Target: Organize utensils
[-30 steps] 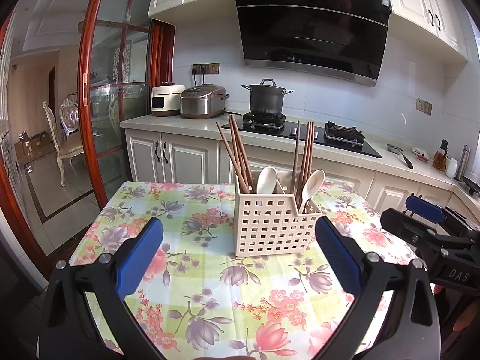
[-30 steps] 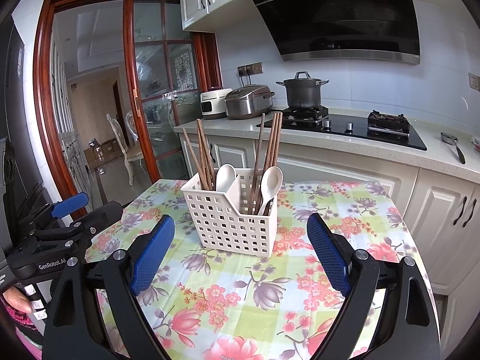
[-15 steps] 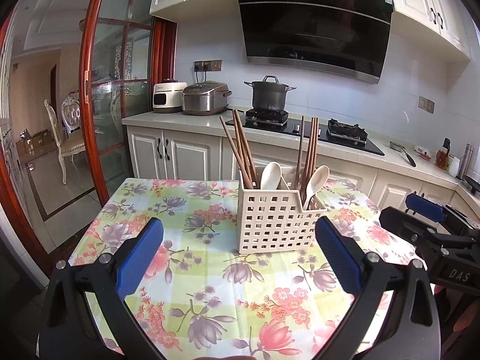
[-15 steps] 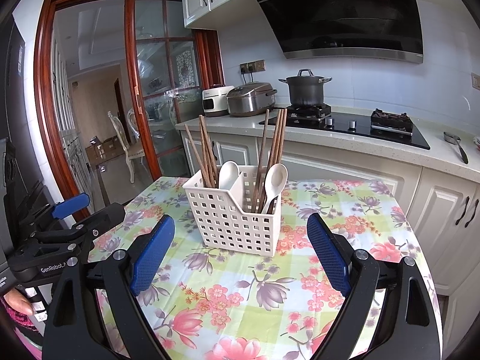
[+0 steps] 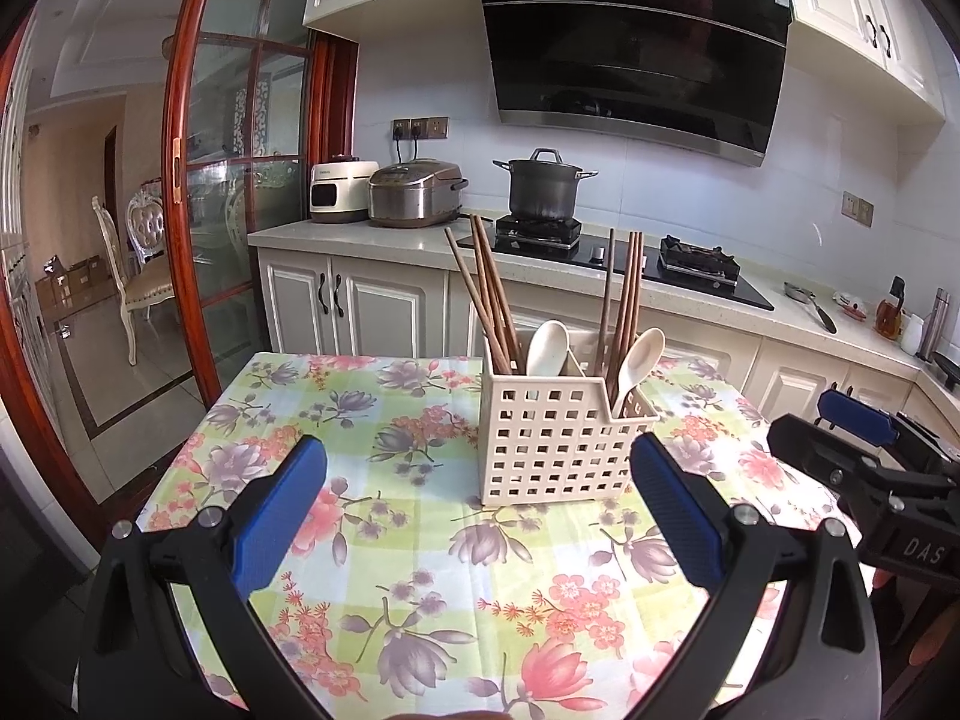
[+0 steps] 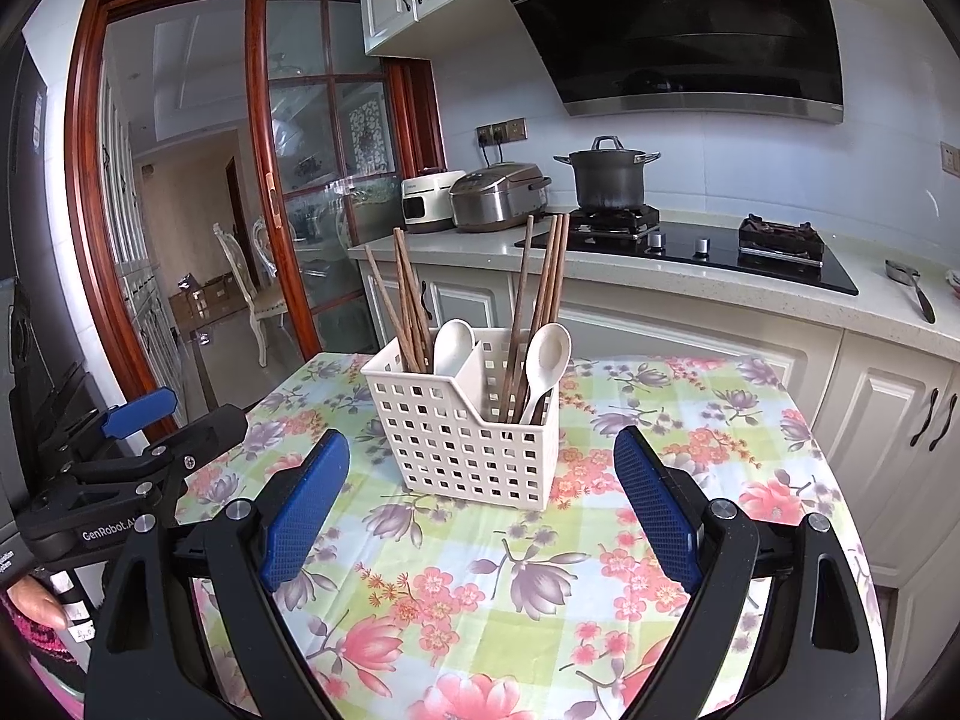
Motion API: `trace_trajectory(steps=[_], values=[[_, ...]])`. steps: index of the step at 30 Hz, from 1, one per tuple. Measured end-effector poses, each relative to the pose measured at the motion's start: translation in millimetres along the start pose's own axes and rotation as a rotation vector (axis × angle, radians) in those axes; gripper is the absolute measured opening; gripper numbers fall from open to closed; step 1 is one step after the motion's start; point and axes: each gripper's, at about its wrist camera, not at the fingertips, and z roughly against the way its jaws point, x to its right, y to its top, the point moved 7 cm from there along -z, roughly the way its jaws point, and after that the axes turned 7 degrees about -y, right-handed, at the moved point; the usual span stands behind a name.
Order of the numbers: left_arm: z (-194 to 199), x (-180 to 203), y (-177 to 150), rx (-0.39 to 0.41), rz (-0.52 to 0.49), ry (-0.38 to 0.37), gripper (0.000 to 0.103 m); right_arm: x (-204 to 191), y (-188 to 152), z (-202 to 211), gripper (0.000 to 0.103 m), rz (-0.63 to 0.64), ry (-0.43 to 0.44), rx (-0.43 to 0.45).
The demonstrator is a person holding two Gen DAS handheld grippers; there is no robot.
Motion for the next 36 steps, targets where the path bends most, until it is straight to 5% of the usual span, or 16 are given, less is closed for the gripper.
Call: trace_trajectory(steps=[36], values=[[10.3,5.2,6.0,0.039,-0.004,0.003,0.098,-0.6,0.3,1.1,0.085,0.005,0.004,0.005]])
